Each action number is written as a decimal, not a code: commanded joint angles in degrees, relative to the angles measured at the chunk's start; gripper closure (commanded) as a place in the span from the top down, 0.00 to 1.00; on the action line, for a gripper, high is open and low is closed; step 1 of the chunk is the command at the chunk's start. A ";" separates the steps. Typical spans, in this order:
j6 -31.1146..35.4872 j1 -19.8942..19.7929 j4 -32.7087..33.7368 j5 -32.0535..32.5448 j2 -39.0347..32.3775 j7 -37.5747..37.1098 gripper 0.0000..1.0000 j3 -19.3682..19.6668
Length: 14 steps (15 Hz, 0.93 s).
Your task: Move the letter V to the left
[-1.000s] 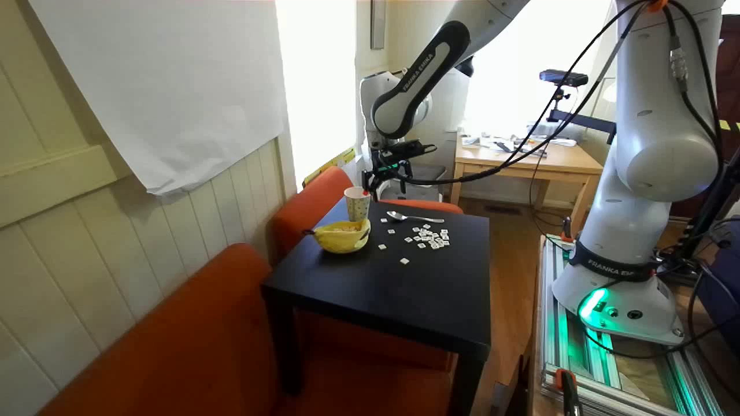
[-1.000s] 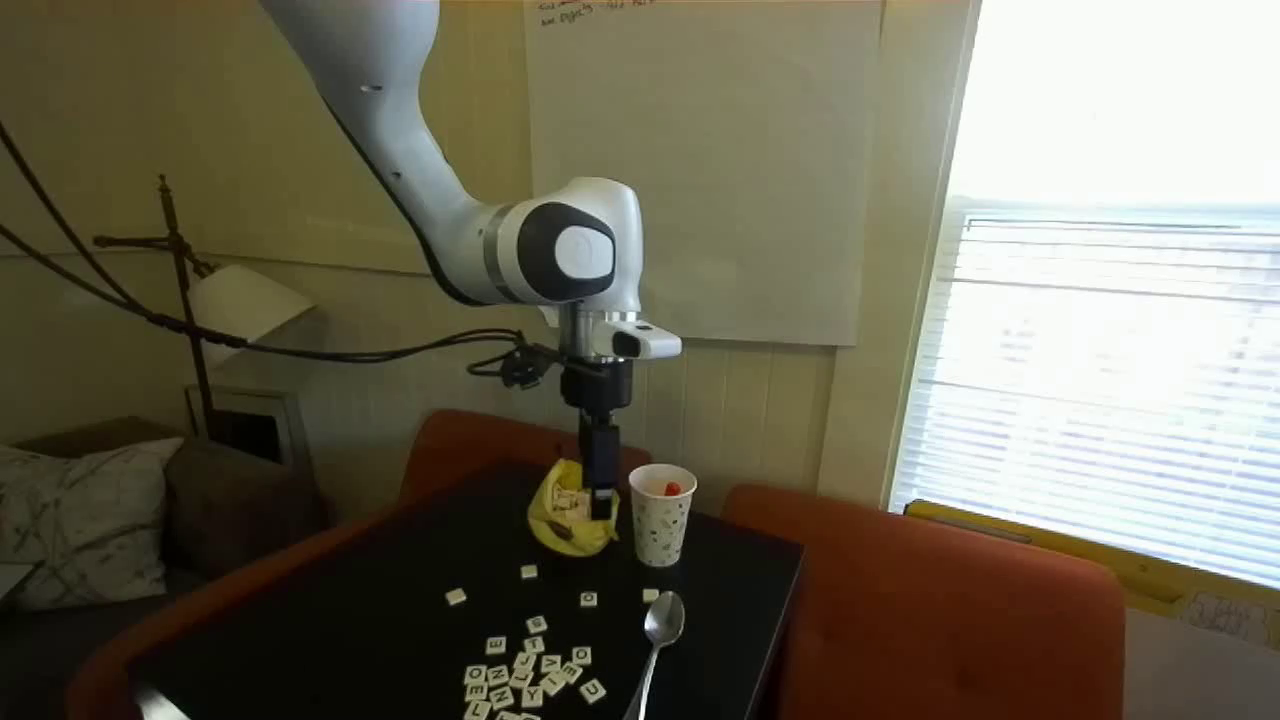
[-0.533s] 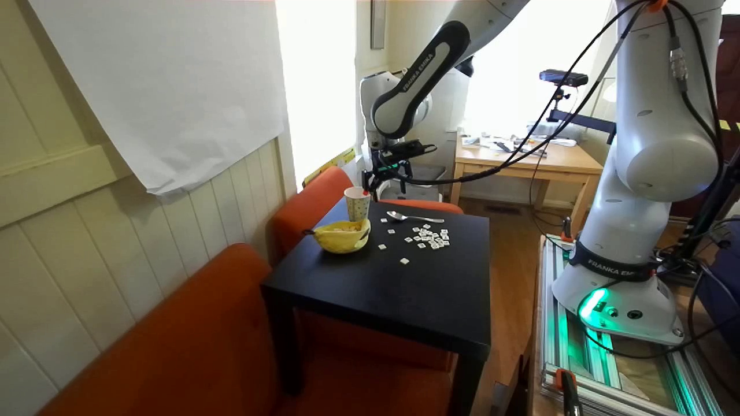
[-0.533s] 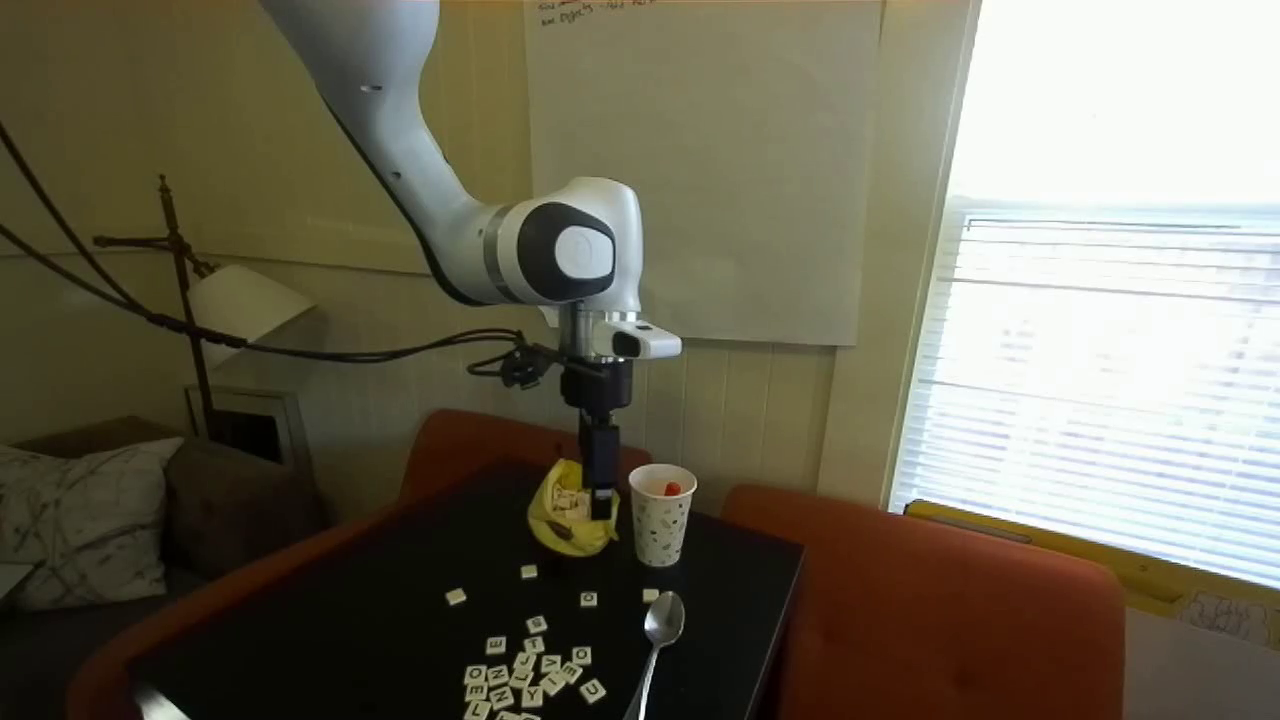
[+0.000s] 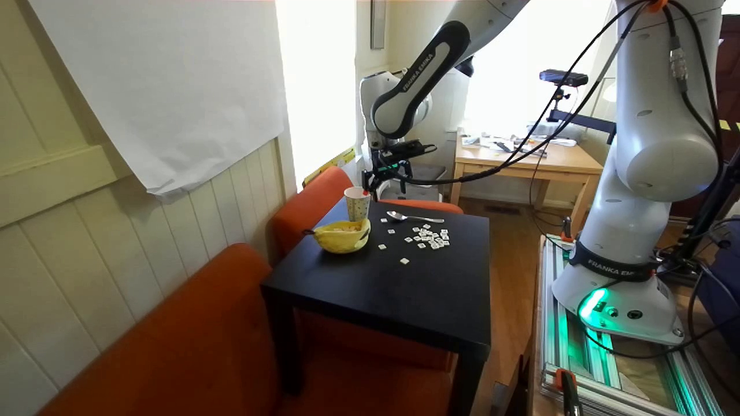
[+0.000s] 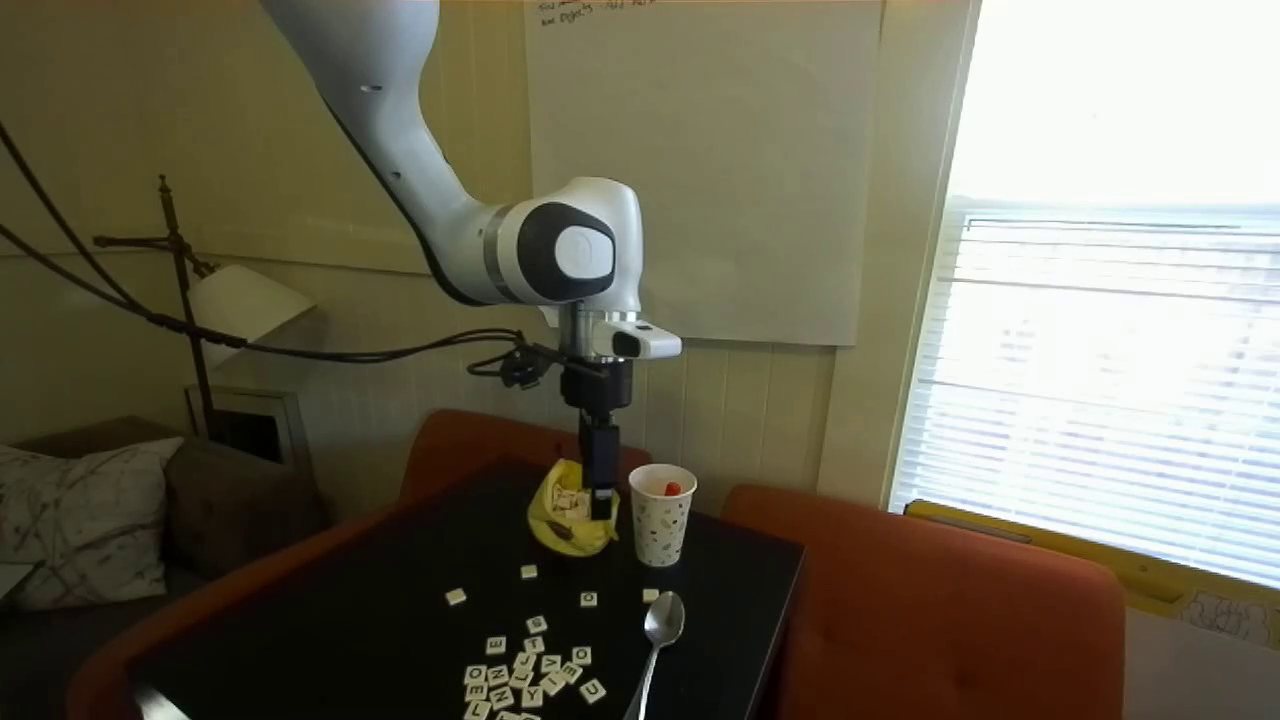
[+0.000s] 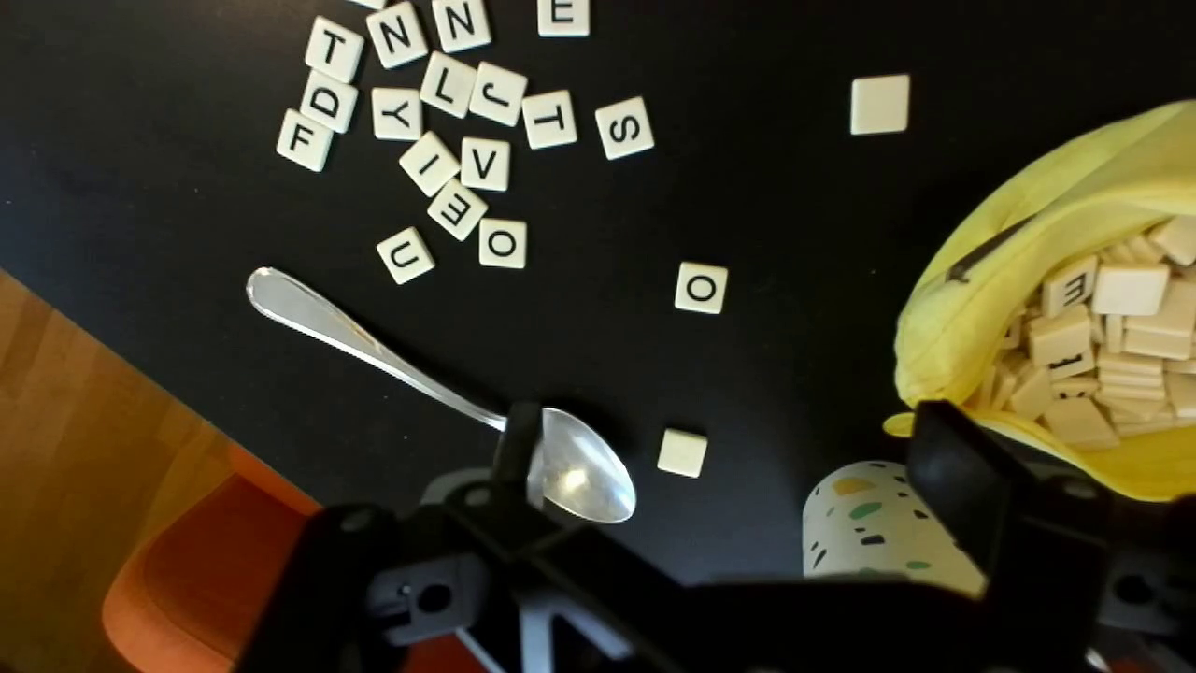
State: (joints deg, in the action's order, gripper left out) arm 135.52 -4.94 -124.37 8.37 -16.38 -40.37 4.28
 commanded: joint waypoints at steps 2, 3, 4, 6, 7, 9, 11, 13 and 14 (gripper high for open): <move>-0.11 1.78 0.10 -0.76 -0.04 0.57 1.00 1.81; -0.11 1.78 0.10 -0.76 -0.04 0.57 1.00 1.81; -0.11 1.78 0.10 -0.76 -0.04 0.57 1.00 1.81; 3.50 0.06 -1.52 -2.19 0.54 8.41 1.00 1.32; 4.67 -0.51 -2.31 -2.31 0.85 12.19 1.00 1.47; 7.70 -3.87 -4.27 -2.69 1.28 21.16 1.00 -0.40; 9.47 -9.15 -6.33 -4.80 1.69 29.48 1.00 -4.54; 10.22 -13.95 -8.62 -6.23 2.32 37.95 1.00 -7.92; 11.13 -15.19 -10.14 -6.13 2.65 42.21 1.00 -8.23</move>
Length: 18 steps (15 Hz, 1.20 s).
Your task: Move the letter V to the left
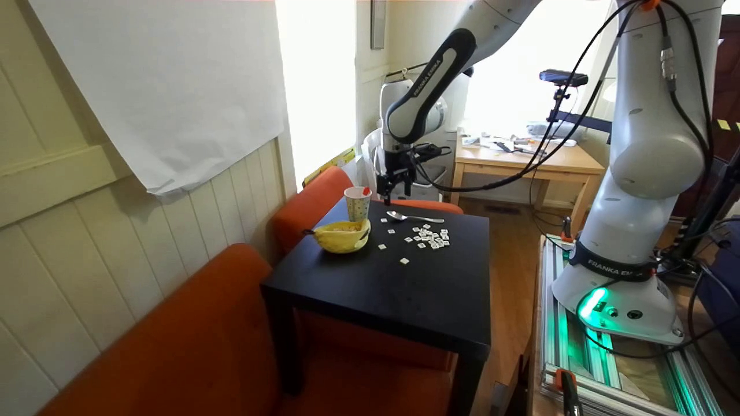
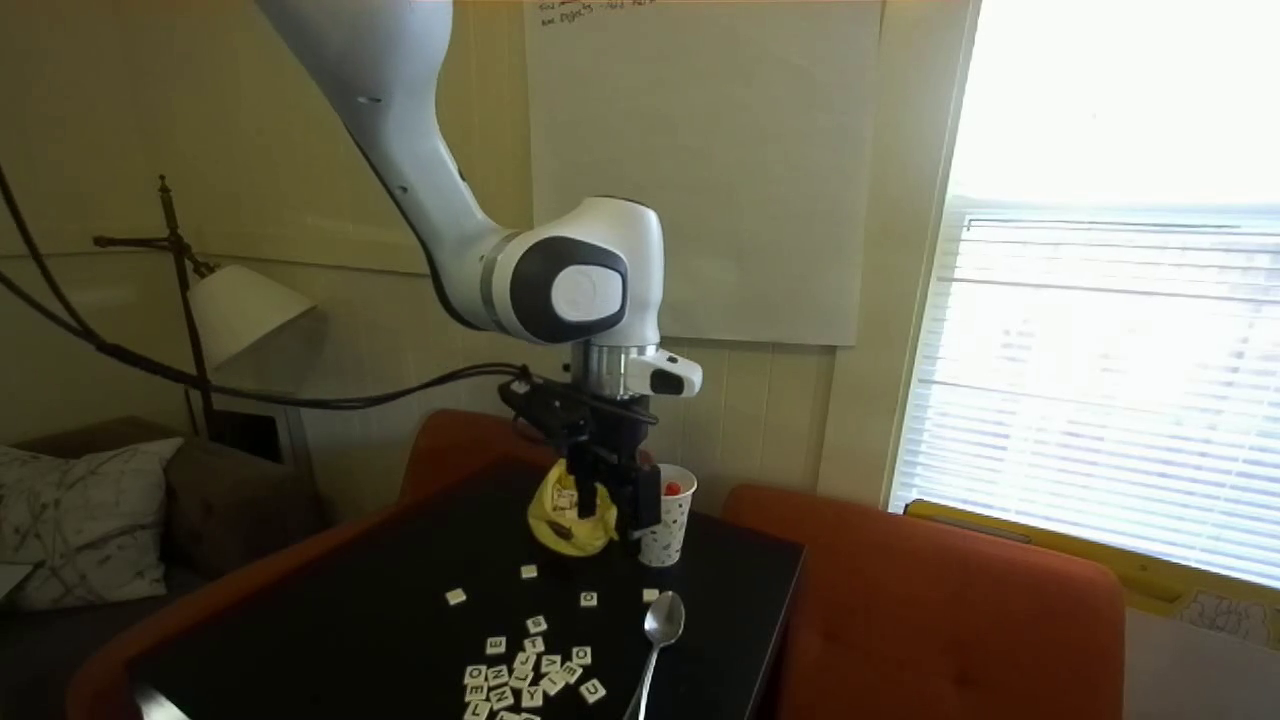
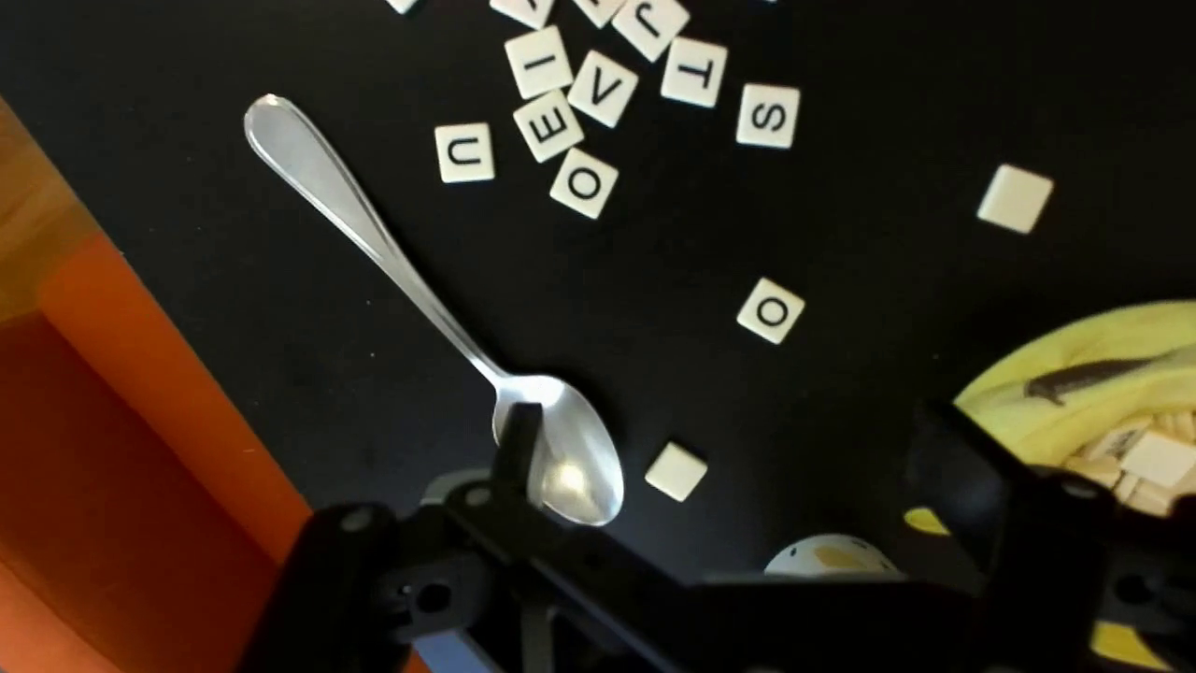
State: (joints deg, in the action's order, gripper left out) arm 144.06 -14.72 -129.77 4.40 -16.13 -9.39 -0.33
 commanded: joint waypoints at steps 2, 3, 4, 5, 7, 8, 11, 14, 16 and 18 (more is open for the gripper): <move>2.29 -1.78 -5.96 -1.46 2.38 15.03 1.00 2.15; 1.63 -1.43 -6.18 -0.38 2.35 14.32 1.00 3.60; 1.28 -0.27 -3.83 -1.97 0.55 13.33 1.00 3.60; 1.28 -0.24 -4.33 -1.78 0.55 14.09 1.00 4.57; 1.28 -0.24 -4.69 -1.68 0.58 14.62 1.00 5.19; 0.37 0.52 -4.18 -0.51 0.22 15.18 1.00 5.32; -0.15 2.05 -5.23 1.78 0.98 17.81 0.97 6.26; -1.00 1.96 -6.72 0.33 2.13 24.11 0.69 5.40; -2.53 2.06 -7.08 0.45 2.15 27.55 0.53 5.11; -2.91 1.97 -7.61 0.51 2.27 30.05 0.39 5.16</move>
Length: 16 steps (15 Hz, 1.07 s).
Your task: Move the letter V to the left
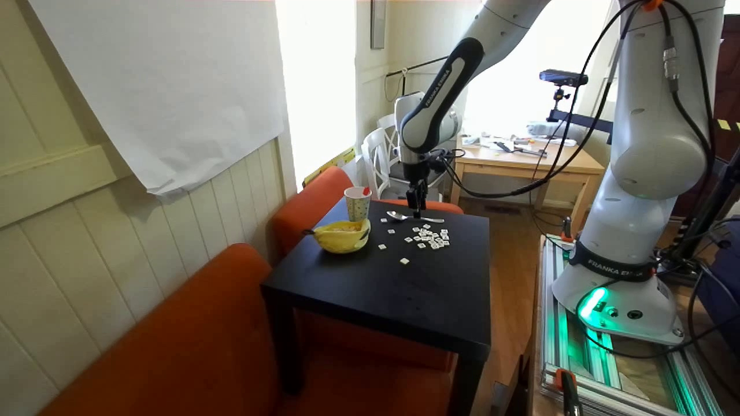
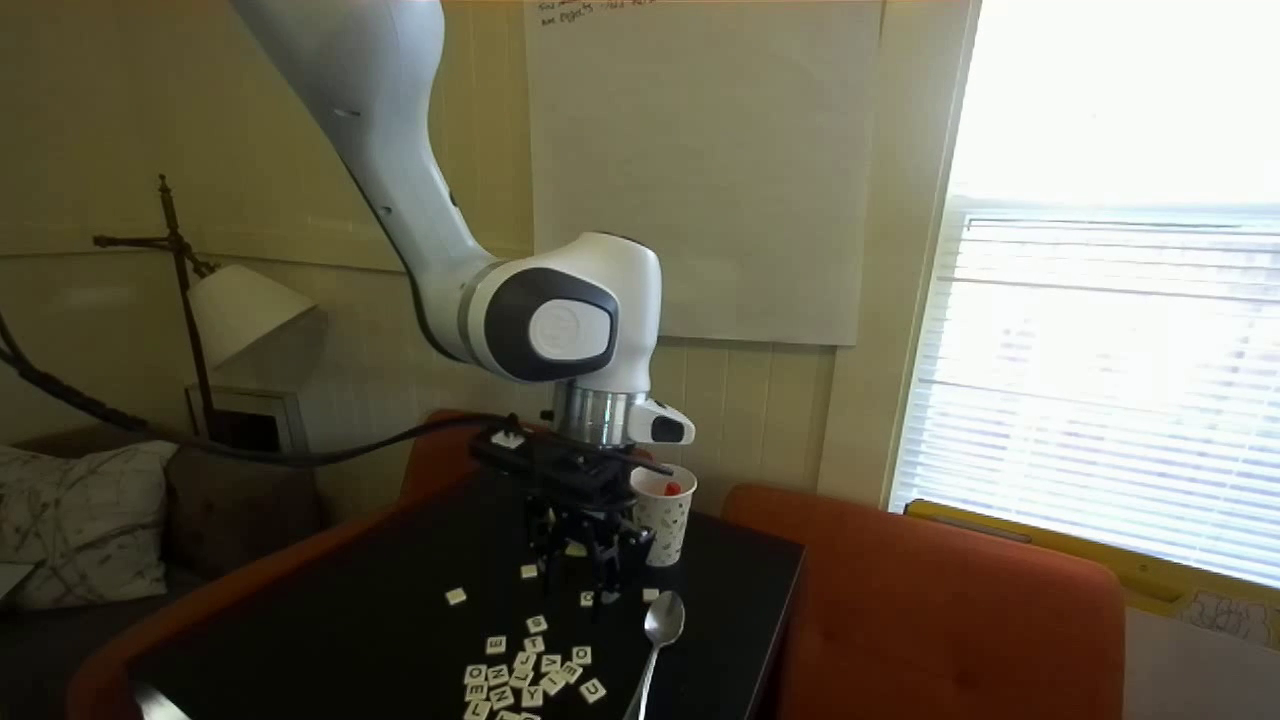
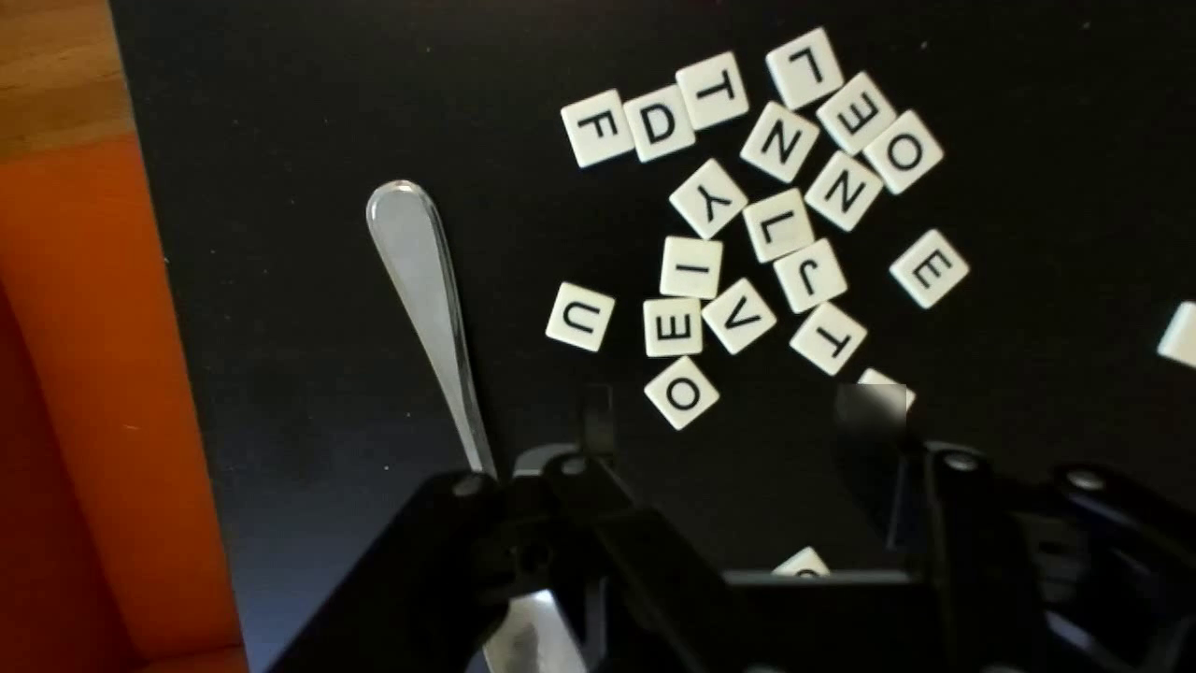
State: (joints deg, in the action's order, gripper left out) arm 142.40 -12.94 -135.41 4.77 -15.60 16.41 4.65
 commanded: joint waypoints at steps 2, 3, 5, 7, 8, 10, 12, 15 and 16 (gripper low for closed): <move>-1.02 -0.30 -2.72 -0.51 1.73 8.74 0.25 -0.41; -0.76 -0.29 -3.03 -0.25 1.69 10.25 0.19 -0.44; 0.48 -0.09 -3.62 0.84 1.41 13.25 0.05 -0.48; 2.46 0.10 -3.91 1.31 0.70 14.34 0.00 -0.33; 4.03 0.23 -4.24 1.62 0.45 14.41 0.00 -0.22; 8.43 0.02 -4.83 1.13 -0.35 14.81 0.02 -0.37; 11.99 -1.31 -5.34 -2.13 -1.27 18.10 0.03 -2.19; 14.12 -3.48 -6.17 -6.30 -2.13 23.20 0.03 -5.13; 14.71 -4.00 -6.43 -7.19 -2.43 24.43 0.02 -5.65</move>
State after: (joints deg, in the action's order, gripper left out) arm 154.36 -14.41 -140.77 1.21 -17.08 35.75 1.52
